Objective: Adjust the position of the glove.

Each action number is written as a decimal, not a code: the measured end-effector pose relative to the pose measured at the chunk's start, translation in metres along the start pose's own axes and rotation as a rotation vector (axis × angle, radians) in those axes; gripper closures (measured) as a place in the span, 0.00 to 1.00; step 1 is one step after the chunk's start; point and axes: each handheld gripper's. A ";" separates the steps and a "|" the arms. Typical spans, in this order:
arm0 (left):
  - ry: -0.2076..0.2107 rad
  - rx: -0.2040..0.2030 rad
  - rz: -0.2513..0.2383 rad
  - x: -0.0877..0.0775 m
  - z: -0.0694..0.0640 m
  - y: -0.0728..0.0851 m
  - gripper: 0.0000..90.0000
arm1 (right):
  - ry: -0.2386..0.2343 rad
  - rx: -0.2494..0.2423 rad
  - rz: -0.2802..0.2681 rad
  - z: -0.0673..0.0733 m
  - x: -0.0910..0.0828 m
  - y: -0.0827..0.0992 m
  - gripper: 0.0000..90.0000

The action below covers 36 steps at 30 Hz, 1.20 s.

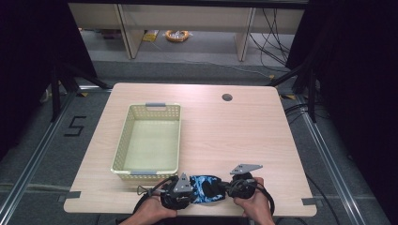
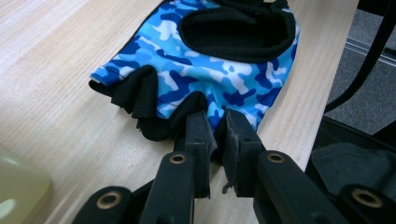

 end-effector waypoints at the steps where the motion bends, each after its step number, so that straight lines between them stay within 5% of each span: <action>1: 0.000 -0.002 -0.002 0.000 0.000 0.000 0.89 | 0.000 0.000 0.000 0.000 0.000 0.000 0.96; 10: 0.003 -0.033 -0.031 -0.002 -0.004 -0.003 0.92 | -0.035 0.003 -0.031 -0.004 -0.009 -0.002 0.97; 12: -0.006 -0.002 -0.027 -0.004 -0.003 -0.005 0.92 | -0.036 0.008 -0.038 -0.005 -0.011 -0.002 0.97; 17: 0.008 -0.031 -0.046 -0.006 -0.005 -0.007 0.93 | -0.059 0.010 -0.054 -0.005 -0.012 -0.002 0.97; 19: 0.006 -0.004 -0.040 -0.007 -0.003 -0.009 0.93 | -0.056 0.008 -0.056 -0.005 -0.014 -0.002 0.97; 20: 0.010 -0.007 -0.034 -0.007 -0.003 -0.008 0.93 | -0.050 0.043 -0.047 -0.002 -0.015 -0.002 0.97; 22: 0.017 -0.012 -0.018 -0.003 -0.002 -0.006 0.91 | -0.058 -0.008 -0.059 -0.007 -0.012 -0.002 0.97; 25: 0.011 -0.050 -0.025 -0.001 -0.002 -0.003 0.81 | -0.044 0.018 -0.039 -0.006 -0.012 -0.001 0.97; 26: -0.013 0.012 -0.006 -0.002 0.000 -0.002 0.77 | -0.028 0.007 -0.038 -0.007 -0.010 0.000 0.97; 29: -0.025 -0.012 0.021 -0.001 -0.002 0.000 0.60 | -0.038 0.009 -0.039 -0.008 -0.008 0.001 0.97; 36: -0.039 0.003 0.049 0.004 -0.005 -0.001 0.47 | -0.017 0.018 -0.026 -0.008 -0.008 0.002 0.96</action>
Point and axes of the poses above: each handheld gripper's, and its own axes: x roughly forward along the jaws, y roughly out of its underside, z roughly to its left, and after that the axes turned 7 degrees about -x, right-handed
